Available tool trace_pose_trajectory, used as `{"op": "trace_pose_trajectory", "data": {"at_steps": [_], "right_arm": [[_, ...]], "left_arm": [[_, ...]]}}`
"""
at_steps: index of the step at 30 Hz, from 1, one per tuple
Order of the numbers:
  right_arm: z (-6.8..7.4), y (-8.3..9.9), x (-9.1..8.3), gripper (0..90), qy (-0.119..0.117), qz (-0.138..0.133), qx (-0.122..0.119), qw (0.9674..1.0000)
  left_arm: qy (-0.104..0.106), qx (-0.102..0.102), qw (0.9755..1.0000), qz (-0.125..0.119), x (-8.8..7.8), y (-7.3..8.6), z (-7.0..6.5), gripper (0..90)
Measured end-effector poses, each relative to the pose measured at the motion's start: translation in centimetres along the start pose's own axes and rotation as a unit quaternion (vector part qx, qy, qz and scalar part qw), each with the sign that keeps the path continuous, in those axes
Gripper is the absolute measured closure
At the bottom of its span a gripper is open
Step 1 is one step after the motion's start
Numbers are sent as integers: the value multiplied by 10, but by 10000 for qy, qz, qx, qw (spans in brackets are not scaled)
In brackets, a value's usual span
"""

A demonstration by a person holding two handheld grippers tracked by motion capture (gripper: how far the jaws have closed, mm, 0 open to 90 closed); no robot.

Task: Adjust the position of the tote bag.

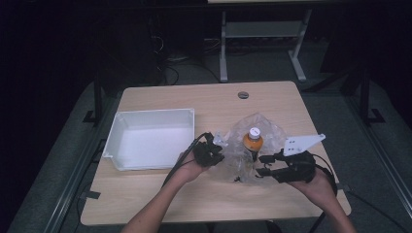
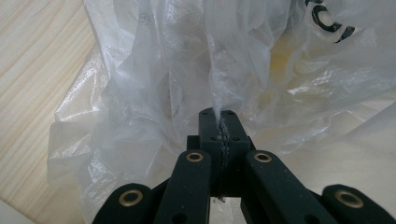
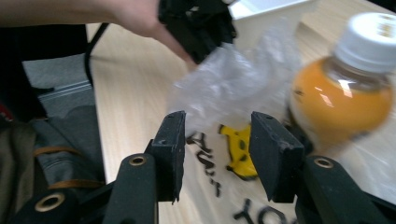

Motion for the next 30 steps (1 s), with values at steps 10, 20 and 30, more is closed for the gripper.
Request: {"op": "trace_pose_trajectory", "data": {"at_steps": [10,20,30], "right_arm": [[4,-5,26,647,-88,231,-53,9997],[0,-12,47,892,81,370,-78,9993],[4,-14,60,895,29,370,-81,9993]], "left_arm": [[66,-85,9999,-19,-2,1,1,895],[160,-136,9997,-104,-12,3,2,843],[282,-135,9989,-352,-39,2,8,712]]}}
Point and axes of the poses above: each handheld gripper's, and its own axes: x roughly forward along the jaws, y roughly out of its underside, z roughly to its left, the point moved 7 cm from there along x, roughly forward along the jaws, and after that the axes turned 5 degrees about z, right-handed, at the moved point
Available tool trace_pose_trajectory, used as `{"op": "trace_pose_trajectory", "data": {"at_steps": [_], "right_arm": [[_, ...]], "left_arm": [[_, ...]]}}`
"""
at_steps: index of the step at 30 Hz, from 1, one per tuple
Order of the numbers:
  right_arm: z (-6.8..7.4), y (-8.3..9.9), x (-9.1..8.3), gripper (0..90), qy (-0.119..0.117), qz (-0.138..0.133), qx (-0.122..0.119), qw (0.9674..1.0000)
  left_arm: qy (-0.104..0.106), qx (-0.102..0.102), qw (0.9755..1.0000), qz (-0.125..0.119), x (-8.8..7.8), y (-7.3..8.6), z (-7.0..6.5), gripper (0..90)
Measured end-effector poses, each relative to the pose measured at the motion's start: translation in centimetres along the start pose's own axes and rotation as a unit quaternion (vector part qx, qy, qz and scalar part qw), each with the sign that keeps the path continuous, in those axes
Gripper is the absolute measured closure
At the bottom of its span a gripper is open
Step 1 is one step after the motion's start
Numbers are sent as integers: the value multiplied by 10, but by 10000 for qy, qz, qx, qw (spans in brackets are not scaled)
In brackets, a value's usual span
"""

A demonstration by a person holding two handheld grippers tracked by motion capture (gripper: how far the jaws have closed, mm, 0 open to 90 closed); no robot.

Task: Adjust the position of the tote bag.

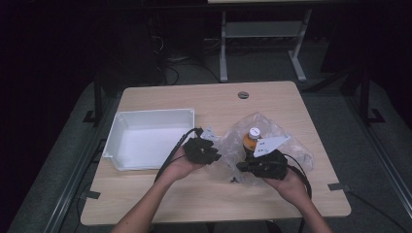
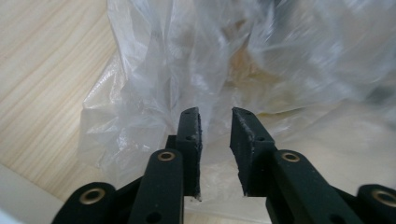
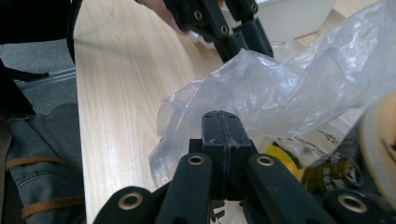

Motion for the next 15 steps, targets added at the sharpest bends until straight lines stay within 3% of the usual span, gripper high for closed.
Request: {"op": "trace_pose_trajectory", "data": {"at_steps": [2,7,15], "right_arm": [[1,-1,2,895,-10,3,16,10000],[3,-2,7,895,0,34,1,10000],[7,-1,16,896,0,116,-70,9999]], "left_arm": [[43,-47,9999,-90,-4,-2,-2,688],[191,66,9995,-256,-19,-10,-7,635],[340,142,9989,-306,-29,-19,-15,535]]}}
Point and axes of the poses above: each handheld gripper's, and its own axes: x roughly forward along the jaws, y roughly out of its underside, z roughly to its left, the point moved 7 cm from there along x, roughly forward along the jaws, and after that the axes turned 5 degrees about z, right-handed, at the moved point
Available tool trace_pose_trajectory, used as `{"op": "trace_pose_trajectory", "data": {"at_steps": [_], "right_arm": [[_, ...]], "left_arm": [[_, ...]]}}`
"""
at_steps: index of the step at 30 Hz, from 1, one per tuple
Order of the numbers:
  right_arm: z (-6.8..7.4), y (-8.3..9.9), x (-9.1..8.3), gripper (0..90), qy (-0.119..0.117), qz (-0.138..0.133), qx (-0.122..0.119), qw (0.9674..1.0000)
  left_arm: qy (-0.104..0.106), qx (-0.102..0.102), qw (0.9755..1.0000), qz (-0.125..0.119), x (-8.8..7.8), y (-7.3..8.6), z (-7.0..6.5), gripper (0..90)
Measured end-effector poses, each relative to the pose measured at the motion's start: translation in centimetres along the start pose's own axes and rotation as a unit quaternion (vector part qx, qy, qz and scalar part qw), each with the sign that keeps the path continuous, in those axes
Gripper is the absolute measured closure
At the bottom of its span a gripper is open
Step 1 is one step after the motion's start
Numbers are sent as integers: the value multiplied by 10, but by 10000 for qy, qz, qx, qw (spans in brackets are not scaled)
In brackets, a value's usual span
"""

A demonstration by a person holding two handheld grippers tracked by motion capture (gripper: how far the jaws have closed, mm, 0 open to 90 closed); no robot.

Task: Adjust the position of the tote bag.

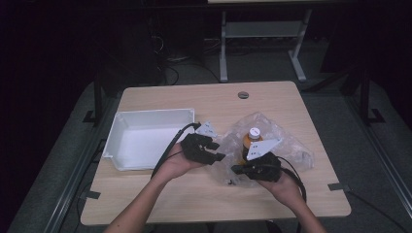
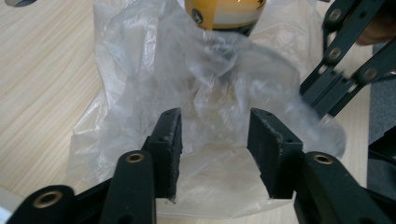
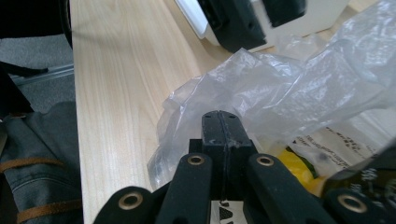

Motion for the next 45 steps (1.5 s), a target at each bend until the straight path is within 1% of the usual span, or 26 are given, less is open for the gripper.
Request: {"op": "trace_pose_trajectory", "data": {"at_steps": [7,8,9,10,12,14,15,19,20,21,22,23,24,25,27,29,31,32,33,34,35,36,38,39,43,45], "right_arm": [[4,0,6,896,-32,67,-52,10000],[6,0,8,896,-55,68,-71,9999],[7,-1,9,896,-65,72,-64,9999],[8,-1,10,896,-67,80,-93,9999],[10,-1,11,896,-81,101,-115,9999],[10,-1,12,896,-87,103,-140,9998],[12,-1,13,896,-104,121,-167,9997],[15,-1,13,896,-160,116,-176,9997],[16,0,12,896,-157,107,-205,9996],[16,0,12,896,-157,107,-205,9996],[16,0,12,896,-152,113,-231,9996],[16,1,11,896,-151,124,-247,9995],[16,1,11,896,-176,118,-235,9995],[16,2,11,896,-178,124,-226,9995],[16,2,11,895,-180,140,-220,9995],[15,4,10,893,-168,147,-258,9994],[15,5,9,882,-176,154,-219,9995],[15,6,5,830,-179,134,-207,9995],[15,6,5,830,-179,134,-207,9995],[15,6,0,784,-185,81,-199,9996],[15,6,0,784,-185,81,-199,9996],[15,6,-6,761,-189,13,-178,9997],[15,6,-9,755,-184,-14,-183,9997],[13,7,-17,726,-173,-57,-142,9997],[10,8,-27,695,-163,-131,-52,9998],[5,10,-37,670,-115,-177,-22,9998]], "left_arm": [[25,26,9999,-109,-4,-9,-4,465],[-34,-17,9998,-175,-5,-13,-5,432],[-84,40,9998,-174,-6,-14,-4,412],[-112,-16,9997,-219,-6,-16,-5,396],[-207,-19,9994,-266,-8,-19,-3,372],[-234,-49,9993,-282,-8,-21,-2,369],[-299,-72,9992,-270,-7,-22,-1,371],[-322,-121,9992,-220,-3,-22,3,373],[-287,-183,9993,-136,1,-20,5,407],[-287,-183,9993,-136,1,-20,5,420],[-207,-218,9995,-108,4,-19,6,420],[-147,-233,9995,-139,6,-18,5,472],[-117,-176,9997,-82,7,-17,5,537],[-115,-263,9995,-101,12,-15,3,666],[-75,-243,9997,-36,16,-12,0,758],[-71,-185,9998,-43,19,-9,-2,833],[-58,-145,9999,-28,20,-7,-4,860],[-69,-97,9999,-22,21,-5,-5,869],[-51,-148,9999,-61,23,-4,-7,869],[-44,-106,9999,-85,24,-3,-8,878],[-44,-106,9999,-85,24,-3,-8,879],[-39,-102,9999,-115,26,-2,-11,880],[-21,-97,9999,-126,27,-1,-12,880],[1,-71,9999,-118,30,1,-14,880],[41,-24,10000,-60,34,6,-19,880],[46,-7,10000,-43,38,8,-21,880]]}}
Point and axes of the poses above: each handheld gripper's, and its own axes: x roughly forward along the jaws, y roughly out of its underside, z roughly to its left, the point moved 7 cm from there along x, roughly forward along the jaws, and after that the axes turned 5 degrees about z, right-handed, at the moved point
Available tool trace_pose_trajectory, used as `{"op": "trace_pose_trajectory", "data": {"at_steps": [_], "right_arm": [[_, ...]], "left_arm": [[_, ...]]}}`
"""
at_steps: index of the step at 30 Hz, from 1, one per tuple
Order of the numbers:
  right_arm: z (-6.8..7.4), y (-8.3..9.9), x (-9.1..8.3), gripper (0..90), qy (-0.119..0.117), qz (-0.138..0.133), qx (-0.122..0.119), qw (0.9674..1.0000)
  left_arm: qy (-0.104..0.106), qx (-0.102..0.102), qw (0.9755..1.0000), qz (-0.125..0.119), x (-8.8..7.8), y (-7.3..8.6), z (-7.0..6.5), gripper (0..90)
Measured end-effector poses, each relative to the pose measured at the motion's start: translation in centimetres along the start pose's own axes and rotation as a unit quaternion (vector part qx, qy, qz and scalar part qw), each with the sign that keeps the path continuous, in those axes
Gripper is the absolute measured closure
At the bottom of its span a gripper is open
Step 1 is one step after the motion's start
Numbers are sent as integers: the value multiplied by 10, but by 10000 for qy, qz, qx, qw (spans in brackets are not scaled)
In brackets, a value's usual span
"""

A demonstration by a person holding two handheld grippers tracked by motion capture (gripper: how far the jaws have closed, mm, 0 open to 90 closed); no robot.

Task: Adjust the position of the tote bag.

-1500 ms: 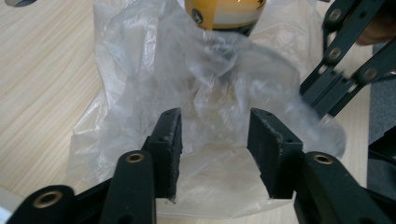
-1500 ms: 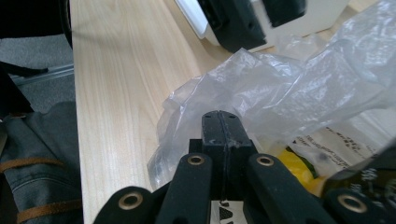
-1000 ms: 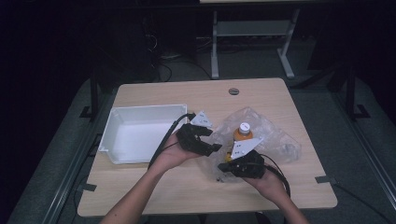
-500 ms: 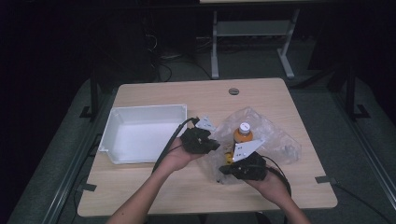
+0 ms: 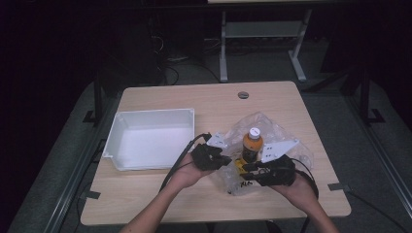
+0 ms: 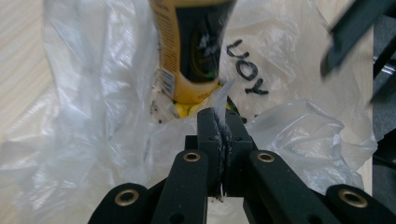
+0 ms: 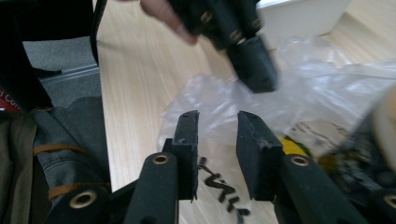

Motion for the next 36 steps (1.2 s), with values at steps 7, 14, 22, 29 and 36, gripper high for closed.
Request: {"op": "trace_pose_trajectory", "data": {"at_steps": [7,14,22,29,36], "right_arm": [[-16,6,-25,635,207,-116,51,9997],[-50,18,-49,620,599,-190,342,9974],[-81,27,-47,596,839,-91,621,9945],[-102,35,-36,598,985,94,774,9921],[-107,46,-31,602,947,242,1002,9902]], "left_arm": [[-5,136,9998,142,10,9,-7,880],[35,100,9997,204,19,17,-12,880],[1,192,9994,284,25,25,-14,880],[-2,189,9994,307,29,31,-14,880],[-10,226,9989,408,33,38,-14,880]]}}
Point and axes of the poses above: each handheld gripper's, and its own axes: x roughly forward along the jaws, y roughly out of its underside, z roughly to its left, the point moved 7 cm from there along x, roughly forward along the jaws, and after that the axes turned 5 degrees about z, right-handed, at the moved point
